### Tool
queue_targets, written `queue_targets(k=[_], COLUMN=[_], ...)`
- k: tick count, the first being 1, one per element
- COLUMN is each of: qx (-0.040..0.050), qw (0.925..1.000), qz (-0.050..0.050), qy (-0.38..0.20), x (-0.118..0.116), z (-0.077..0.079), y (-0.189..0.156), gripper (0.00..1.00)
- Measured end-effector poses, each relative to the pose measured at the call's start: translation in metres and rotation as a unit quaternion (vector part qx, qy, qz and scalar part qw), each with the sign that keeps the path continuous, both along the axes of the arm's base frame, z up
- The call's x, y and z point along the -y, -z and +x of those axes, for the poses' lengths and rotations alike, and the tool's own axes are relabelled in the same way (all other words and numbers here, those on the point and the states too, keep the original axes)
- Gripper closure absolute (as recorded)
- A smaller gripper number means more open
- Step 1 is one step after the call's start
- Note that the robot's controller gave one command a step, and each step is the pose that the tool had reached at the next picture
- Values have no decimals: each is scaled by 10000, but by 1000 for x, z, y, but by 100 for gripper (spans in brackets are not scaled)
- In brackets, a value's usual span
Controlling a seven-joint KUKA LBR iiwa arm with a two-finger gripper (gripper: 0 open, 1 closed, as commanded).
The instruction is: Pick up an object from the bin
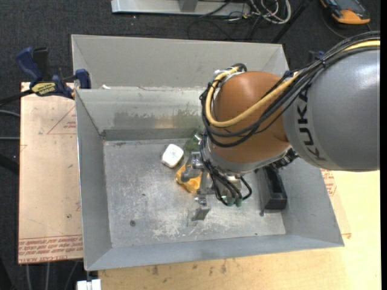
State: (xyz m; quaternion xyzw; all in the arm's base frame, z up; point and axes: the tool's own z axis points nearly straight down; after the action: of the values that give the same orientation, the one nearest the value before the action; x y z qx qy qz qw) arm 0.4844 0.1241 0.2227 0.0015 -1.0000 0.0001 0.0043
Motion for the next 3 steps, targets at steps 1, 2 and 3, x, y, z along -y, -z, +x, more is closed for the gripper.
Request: queue_targets(k=[1, 2, 3], qx=[41, 63, 54], qw=[10000, 9994, 9999], qz=[6, 8, 8], qy=[14, 346, -143], x=[1, -15, -55], z=[2, 15, 33], y=[-4, 29, 54], gripper=[0, 0, 0])
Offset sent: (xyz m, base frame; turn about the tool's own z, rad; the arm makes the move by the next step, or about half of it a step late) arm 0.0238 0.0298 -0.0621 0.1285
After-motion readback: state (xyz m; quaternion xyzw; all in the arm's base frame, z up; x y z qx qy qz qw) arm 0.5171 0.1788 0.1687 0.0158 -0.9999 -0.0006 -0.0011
